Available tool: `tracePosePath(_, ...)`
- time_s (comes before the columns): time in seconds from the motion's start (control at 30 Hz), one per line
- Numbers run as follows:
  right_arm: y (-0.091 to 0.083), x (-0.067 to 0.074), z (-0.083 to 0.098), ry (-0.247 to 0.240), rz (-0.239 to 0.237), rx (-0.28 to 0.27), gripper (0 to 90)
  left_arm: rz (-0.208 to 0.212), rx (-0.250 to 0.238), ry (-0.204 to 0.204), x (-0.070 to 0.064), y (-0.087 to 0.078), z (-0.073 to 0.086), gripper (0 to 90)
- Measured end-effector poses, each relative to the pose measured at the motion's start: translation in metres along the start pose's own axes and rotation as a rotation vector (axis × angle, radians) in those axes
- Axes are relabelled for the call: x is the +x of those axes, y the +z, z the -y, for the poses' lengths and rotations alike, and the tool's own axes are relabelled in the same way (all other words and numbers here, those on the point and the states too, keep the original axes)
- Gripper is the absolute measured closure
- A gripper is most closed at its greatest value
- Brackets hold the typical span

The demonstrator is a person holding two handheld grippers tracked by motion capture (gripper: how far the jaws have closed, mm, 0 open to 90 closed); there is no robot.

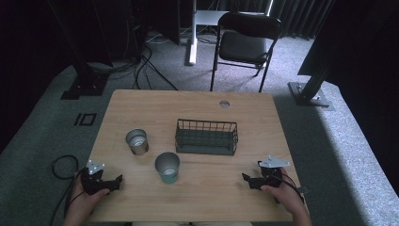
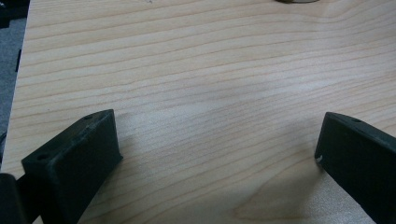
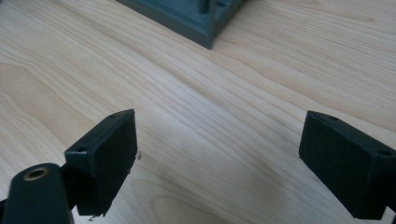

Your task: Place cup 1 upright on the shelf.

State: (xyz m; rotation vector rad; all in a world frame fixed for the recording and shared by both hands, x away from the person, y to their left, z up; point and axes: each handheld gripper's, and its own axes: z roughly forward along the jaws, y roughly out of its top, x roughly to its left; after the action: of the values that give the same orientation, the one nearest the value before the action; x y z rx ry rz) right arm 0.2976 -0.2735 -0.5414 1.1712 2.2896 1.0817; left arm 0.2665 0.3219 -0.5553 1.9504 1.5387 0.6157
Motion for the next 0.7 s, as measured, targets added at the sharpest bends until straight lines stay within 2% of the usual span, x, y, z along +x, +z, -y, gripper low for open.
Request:
tracePosePath(0.3,0.007,0.016,-0.008,-0.059,-0.046,0.004,11.3,0.000,0.000,0.000,0.000,0.000,0.000,0.4)
tracePosePath(0.5,0.010,0.023,-0.014,-0.079,-0.069,-0.006,11.3,0.000,0.000,0.000,0.000,0.000,0.000,0.4)
tracePosePath(0.7,0.019,0.035,-0.024,-0.127,-0.109,-0.002,11.3,0.000,0.000,-0.001,0.000,0.000,0.000,0.4)
